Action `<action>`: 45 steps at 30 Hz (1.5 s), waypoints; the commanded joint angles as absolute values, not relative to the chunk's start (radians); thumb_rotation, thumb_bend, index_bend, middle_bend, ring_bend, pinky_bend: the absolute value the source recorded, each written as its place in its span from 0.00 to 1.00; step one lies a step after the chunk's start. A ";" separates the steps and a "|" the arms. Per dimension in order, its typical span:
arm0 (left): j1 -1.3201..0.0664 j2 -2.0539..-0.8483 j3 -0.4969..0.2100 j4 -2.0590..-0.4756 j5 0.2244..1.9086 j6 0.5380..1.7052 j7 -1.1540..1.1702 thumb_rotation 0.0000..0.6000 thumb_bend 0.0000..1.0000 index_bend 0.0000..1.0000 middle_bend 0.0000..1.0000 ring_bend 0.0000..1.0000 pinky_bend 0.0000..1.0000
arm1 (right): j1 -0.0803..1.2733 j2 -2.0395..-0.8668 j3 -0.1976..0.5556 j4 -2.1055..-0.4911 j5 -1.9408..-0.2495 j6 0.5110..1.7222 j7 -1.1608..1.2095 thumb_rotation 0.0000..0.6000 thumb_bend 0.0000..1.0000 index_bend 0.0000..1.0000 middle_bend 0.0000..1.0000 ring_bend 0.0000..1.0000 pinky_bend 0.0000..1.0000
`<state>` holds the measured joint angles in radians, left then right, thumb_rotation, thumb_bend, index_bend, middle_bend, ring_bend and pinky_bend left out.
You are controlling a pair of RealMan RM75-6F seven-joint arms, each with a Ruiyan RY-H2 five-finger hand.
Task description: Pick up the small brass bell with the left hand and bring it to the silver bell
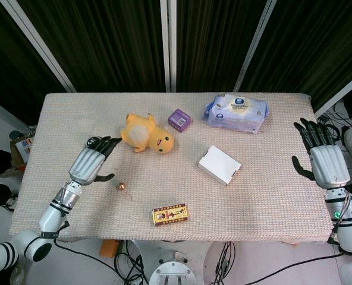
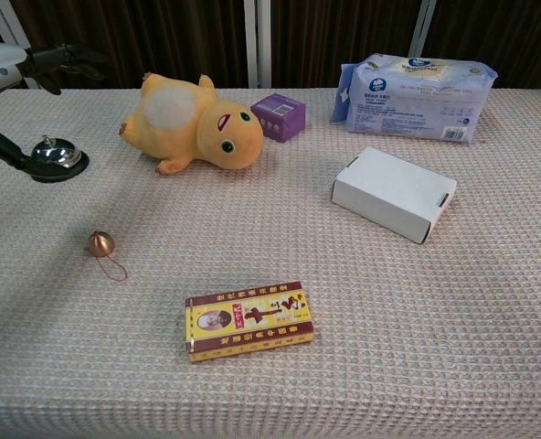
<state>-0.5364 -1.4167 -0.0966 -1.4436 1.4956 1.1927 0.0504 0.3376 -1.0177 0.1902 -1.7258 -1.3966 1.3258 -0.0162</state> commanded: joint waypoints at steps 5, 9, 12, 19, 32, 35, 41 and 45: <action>-0.536 -1.422 -0.085 -1.443 1.499 1.188 0.051 1.00 0.13 0.00 0.12 0.09 0.23 | 0.339 -1.018 0.190 -1.721 -1.396 1.320 -0.013 1.00 0.33 0.00 0.00 0.00 0.00; -0.536 -1.422 -0.071 -1.438 1.507 1.178 0.055 1.00 0.13 0.00 0.12 0.09 0.23 | 0.338 -1.017 0.190 -1.720 -1.399 1.323 -0.011 1.00 0.33 0.00 0.00 0.00 0.00; -0.540 -1.406 -0.052 -1.448 1.514 1.153 0.050 1.00 0.14 0.00 0.12 0.09 0.23 | 0.337 -1.016 0.190 -1.722 -1.401 1.324 -0.010 1.00 0.33 0.00 0.00 0.00 0.00; -0.551 -1.396 0.008 -1.456 1.549 1.089 0.066 1.00 0.19 0.12 0.15 0.10 0.23 | 0.337 -1.013 0.191 -1.732 -1.407 1.328 -0.013 1.00 0.33 0.00 0.00 0.00 0.00; -0.542 -1.522 0.018 -1.306 1.587 1.129 -0.001 1.00 0.30 0.31 0.28 0.20 0.28 | 0.337 -1.020 0.189 -1.719 -1.395 1.317 -0.014 1.00 0.33 0.00 0.00 0.00 0.00; -0.542 -1.534 0.022 -1.286 1.586 1.126 -0.006 1.00 0.31 0.33 0.29 0.20 0.28 | 0.335 -1.021 0.187 -1.712 -1.393 1.317 -0.009 1.00 0.33 0.00 0.00 0.00 0.00; -0.537 -1.538 0.018 -1.282 1.567 1.120 0.014 1.00 0.35 0.38 0.34 0.21 0.28 | 0.333 -1.021 0.188 -1.704 -1.394 1.318 0.001 1.00 0.33 0.00 0.00 0.00 0.00; -0.535 -1.538 0.019 -1.284 1.564 1.118 0.019 1.00 0.37 0.41 0.37 0.22 0.30 | 0.332 -1.024 0.185 -1.701 -1.395 1.316 0.002 1.00 0.33 0.00 0.00 0.00 0.00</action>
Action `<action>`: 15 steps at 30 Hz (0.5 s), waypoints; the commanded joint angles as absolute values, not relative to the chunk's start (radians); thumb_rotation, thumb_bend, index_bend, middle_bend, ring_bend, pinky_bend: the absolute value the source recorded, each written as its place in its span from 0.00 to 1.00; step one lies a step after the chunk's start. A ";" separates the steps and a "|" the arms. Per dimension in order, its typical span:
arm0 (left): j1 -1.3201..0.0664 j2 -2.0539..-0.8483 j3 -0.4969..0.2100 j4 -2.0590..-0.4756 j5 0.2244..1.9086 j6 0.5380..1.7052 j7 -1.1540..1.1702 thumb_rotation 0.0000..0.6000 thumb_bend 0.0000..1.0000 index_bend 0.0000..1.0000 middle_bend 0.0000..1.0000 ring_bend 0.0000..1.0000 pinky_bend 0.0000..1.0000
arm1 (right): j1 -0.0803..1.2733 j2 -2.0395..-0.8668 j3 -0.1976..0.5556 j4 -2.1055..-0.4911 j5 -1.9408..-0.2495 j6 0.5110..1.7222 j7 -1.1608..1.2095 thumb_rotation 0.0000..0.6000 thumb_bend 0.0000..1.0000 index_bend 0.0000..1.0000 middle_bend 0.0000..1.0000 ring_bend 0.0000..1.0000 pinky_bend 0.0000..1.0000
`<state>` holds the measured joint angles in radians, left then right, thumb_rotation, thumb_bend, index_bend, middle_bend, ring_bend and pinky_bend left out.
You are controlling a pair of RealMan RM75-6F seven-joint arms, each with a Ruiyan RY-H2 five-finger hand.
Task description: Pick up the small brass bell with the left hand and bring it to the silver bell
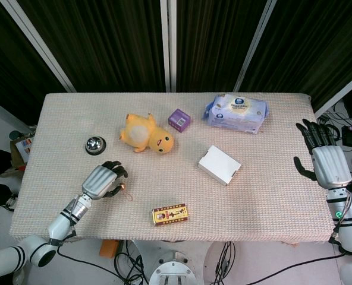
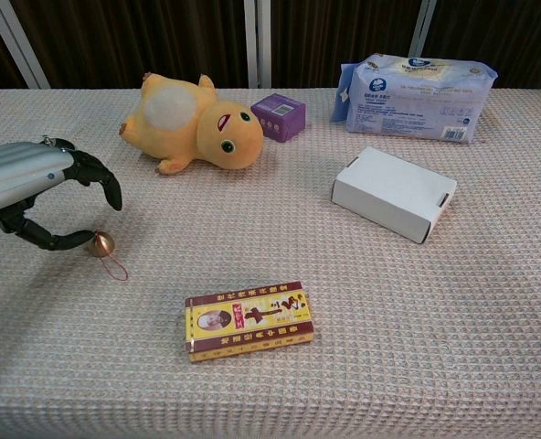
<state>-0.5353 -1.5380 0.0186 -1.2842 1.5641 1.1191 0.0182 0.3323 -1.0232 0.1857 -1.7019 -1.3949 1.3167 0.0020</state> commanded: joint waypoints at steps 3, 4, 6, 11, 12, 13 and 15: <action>-0.534 -1.542 0.021 -1.281 1.561 1.115 0.019 1.00 0.37 0.43 0.37 0.22 0.30 | 0.332 -1.026 0.185 -1.699 -1.394 1.315 0.003 1.00 0.33 0.00 0.00 0.00 0.00; -0.534 -1.542 0.021 -1.279 1.561 1.114 0.019 1.00 0.37 0.43 0.38 0.23 0.30 | 0.332 -1.027 0.184 -1.698 -1.394 1.315 0.002 1.00 0.33 0.00 0.00 0.00 0.00; -0.533 -1.545 0.023 -1.275 1.559 1.112 0.018 1.00 0.37 0.44 0.38 0.23 0.30 | 0.331 -1.028 0.184 -1.698 -1.395 1.316 0.001 1.00 0.33 0.00 0.00 0.00 0.00; -0.531 -1.548 0.024 -1.267 1.558 1.113 0.011 1.00 0.38 0.45 0.39 0.23 0.30 | 0.331 -1.025 0.185 -1.700 -1.394 1.317 -0.002 1.00 0.33 0.00 0.00 0.00 0.00; -0.530 -1.549 0.024 -1.266 1.558 1.113 0.010 1.00 0.38 0.45 0.39 0.23 0.31 | 0.331 -1.025 0.185 -1.701 -1.394 1.317 -0.003 1.00 0.33 0.00 0.00 0.00 0.00; -0.530 -1.549 0.025 -1.265 1.559 1.113 0.009 1.00 0.38 0.46 0.39 0.24 0.31 | 0.331 -1.025 0.185 -1.701 -1.393 1.316 -0.003 1.00 0.33 0.00 0.00 0.00 0.00; -0.530 -1.551 0.025 -1.263 1.559 1.114 0.007 1.00 0.38 0.46 0.40 0.24 0.31 | 0.330 -1.026 0.185 -1.700 -1.391 1.315 -0.004 1.00 0.33 0.00 0.00 0.00 0.00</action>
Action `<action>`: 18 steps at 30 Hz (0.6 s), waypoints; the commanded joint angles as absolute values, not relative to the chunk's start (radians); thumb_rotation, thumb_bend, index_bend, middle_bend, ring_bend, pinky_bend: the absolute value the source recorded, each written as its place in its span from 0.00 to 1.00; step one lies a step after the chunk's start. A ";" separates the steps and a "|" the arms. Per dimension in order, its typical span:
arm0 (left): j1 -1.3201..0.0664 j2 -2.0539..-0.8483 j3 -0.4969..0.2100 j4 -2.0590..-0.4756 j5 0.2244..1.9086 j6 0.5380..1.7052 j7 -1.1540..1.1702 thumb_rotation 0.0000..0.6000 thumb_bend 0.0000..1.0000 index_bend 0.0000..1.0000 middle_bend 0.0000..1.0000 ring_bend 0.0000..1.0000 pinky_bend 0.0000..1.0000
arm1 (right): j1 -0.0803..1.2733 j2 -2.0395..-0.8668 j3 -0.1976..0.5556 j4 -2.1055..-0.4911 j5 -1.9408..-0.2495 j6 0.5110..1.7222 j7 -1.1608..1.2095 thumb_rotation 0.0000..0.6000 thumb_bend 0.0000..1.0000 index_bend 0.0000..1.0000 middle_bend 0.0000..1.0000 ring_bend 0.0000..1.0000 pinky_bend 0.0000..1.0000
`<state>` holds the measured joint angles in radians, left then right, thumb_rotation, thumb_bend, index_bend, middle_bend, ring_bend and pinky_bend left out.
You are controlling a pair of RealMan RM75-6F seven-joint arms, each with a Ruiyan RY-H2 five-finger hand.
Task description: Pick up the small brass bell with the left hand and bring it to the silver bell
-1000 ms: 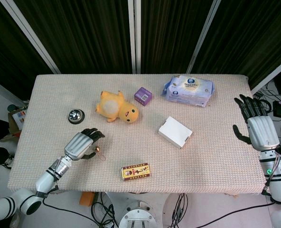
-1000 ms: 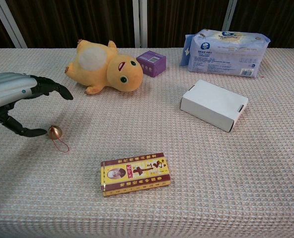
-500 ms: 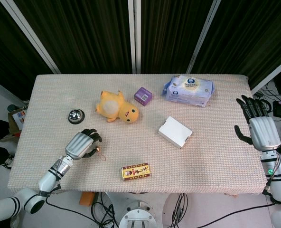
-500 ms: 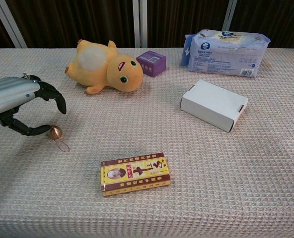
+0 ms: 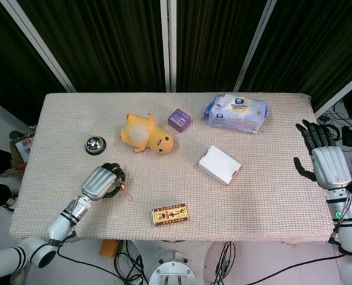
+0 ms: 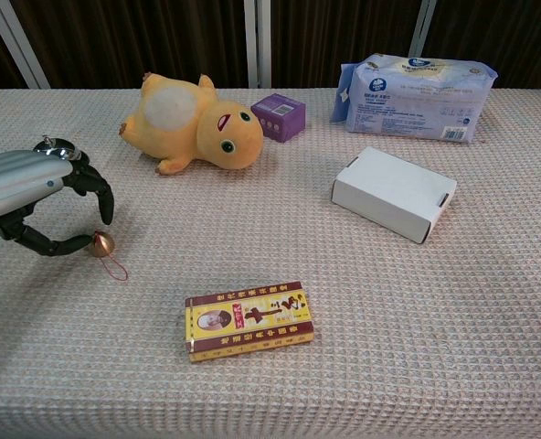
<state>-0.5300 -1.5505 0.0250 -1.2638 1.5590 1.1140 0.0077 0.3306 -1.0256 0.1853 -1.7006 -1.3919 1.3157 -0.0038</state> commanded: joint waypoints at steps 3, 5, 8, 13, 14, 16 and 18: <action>-0.530 -1.553 0.026 -1.259 1.560 1.114 0.006 1.00 0.38 0.47 0.40 0.24 0.31 | 0.330 -1.029 0.184 -1.698 -1.389 1.314 -0.007 1.00 0.33 0.00 0.00 0.00 0.00; -0.529 -1.553 0.025 -1.259 1.559 1.114 0.005 1.00 0.39 0.48 0.40 0.24 0.31 | 0.330 -1.030 0.184 -1.696 -1.388 1.313 -0.006 1.00 0.33 0.00 0.00 0.00 0.00; -0.528 -1.555 0.023 -1.257 1.557 1.118 0.004 1.00 0.40 0.49 0.41 0.25 0.31 | 0.330 -1.031 0.183 -1.694 -1.387 1.311 -0.007 1.00 0.33 0.00 0.00 0.00 0.00; -0.527 -1.558 0.022 -1.253 1.559 1.122 0.004 1.00 0.42 0.51 0.42 0.26 0.32 | 0.331 -1.032 0.184 -1.693 -1.387 1.310 -0.007 1.00 0.33 0.00 0.00 0.00 0.00; -0.527 -1.559 0.022 -1.253 1.559 1.123 0.003 1.00 0.42 0.52 0.42 0.26 0.32 | 0.331 -1.032 0.184 -1.692 -1.387 1.310 -0.008 1.00 0.33 0.00 0.00 0.00 0.00; -0.527 -1.560 0.022 -1.252 1.559 1.122 0.002 1.00 0.42 0.52 0.42 0.26 0.32 | 0.330 -1.032 0.184 -1.692 -1.387 1.311 -0.008 1.00 0.33 0.00 0.00 0.00 0.00; -0.527 -1.562 0.023 -1.250 1.560 1.122 0.001 1.00 0.42 0.52 0.42 0.26 0.32 | 0.330 -1.032 0.184 -1.691 -1.386 1.310 -0.007 1.00 0.32 0.00 0.00 0.00 0.00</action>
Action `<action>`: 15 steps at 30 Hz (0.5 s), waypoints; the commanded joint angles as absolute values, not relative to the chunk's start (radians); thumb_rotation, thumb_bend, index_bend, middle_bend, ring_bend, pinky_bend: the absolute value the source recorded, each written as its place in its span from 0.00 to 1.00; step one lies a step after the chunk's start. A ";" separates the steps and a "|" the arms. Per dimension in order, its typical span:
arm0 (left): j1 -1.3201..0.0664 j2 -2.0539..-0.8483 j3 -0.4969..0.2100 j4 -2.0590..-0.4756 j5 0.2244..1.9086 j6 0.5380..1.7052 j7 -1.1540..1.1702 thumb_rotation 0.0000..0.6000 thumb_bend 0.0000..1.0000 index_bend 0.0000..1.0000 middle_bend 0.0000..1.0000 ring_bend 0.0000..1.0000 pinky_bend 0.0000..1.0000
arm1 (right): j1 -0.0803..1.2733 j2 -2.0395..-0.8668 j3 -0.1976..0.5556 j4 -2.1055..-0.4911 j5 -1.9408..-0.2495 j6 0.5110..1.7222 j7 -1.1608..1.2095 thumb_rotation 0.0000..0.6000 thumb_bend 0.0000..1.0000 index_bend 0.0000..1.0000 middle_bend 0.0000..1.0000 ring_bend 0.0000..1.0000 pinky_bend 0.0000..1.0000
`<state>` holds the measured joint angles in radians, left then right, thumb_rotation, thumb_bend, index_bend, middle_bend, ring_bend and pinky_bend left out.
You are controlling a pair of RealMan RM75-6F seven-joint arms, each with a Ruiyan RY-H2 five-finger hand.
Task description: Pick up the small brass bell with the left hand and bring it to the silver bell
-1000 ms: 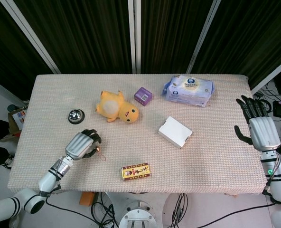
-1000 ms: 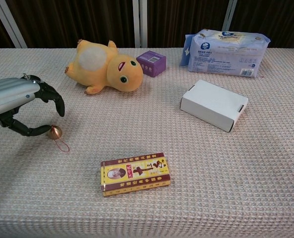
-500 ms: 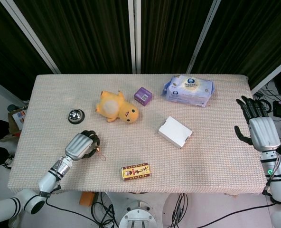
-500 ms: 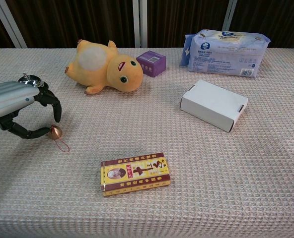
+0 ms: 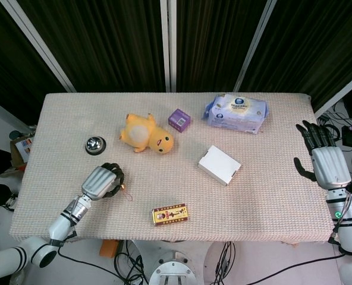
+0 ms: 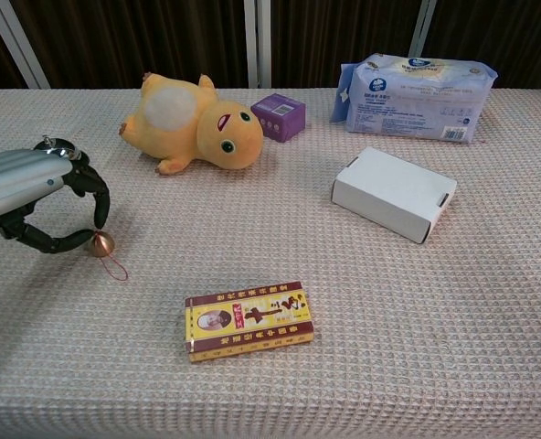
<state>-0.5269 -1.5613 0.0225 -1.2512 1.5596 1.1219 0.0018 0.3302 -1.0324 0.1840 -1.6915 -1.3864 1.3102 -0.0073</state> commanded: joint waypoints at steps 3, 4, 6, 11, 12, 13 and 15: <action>-0.526 -1.564 0.022 -1.246 1.557 1.121 0.002 1.00 0.42 0.52 0.42 0.26 0.32 | 0.330 -1.032 0.183 -1.691 -1.386 1.308 -0.008 1.00 0.33 0.00 0.00 0.00 0.00; -0.526 -1.565 0.022 -1.245 1.556 1.120 0.001 1.00 0.42 0.52 0.42 0.26 0.32 | 0.330 -1.033 0.183 -1.690 -1.386 1.308 -0.008 1.00 0.33 0.00 0.00 0.00 0.00; -0.526 -1.566 0.022 -1.244 1.556 1.120 0.001 1.00 0.42 0.52 0.42 0.26 0.32 | 0.330 -1.032 0.183 -1.690 -1.386 1.308 -0.008 1.00 0.33 0.00 0.00 0.00 0.00; -0.526 -1.568 0.023 -1.242 1.556 1.117 0.000 1.00 0.42 0.53 0.42 0.26 0.32 | 0.330 -1.033 0.183 -1.688 -1.383 1.306 -0.007 1.00 0.33 0.00 0.00 0.00 0.00; -0.526 -1.569 0.024 -1.241 1.556 1.117 0.000 1.00 0.42 0.53 0.42 0.26 0.32 | 0.330 -1.033 0.184 -1.688 -1.383 1.306 -0.008 1.00 0.33 0.00 0.00 0.00 0.00; -0.526 -1.570 0.023 -1.241 1.556 1.117 0.000 1.00 0.42 0.53 0.42 0.26 0.32 | 0.331 -1.033 0.184 -1.688 -1.383 1.305 -0.008 1.00 0.33 0.00 0.00 0.00 0.00; -0.526 -1.571 0.023 -1.239 1.556 1.118 -0.001 1.00 0.42 0.53 0.42 0.26 0.32 | 0.331 -1.033 0.184 -1.687 -1.382 1.304 -0.009 1.00 0.33 0.00 0.00 0.00 0.00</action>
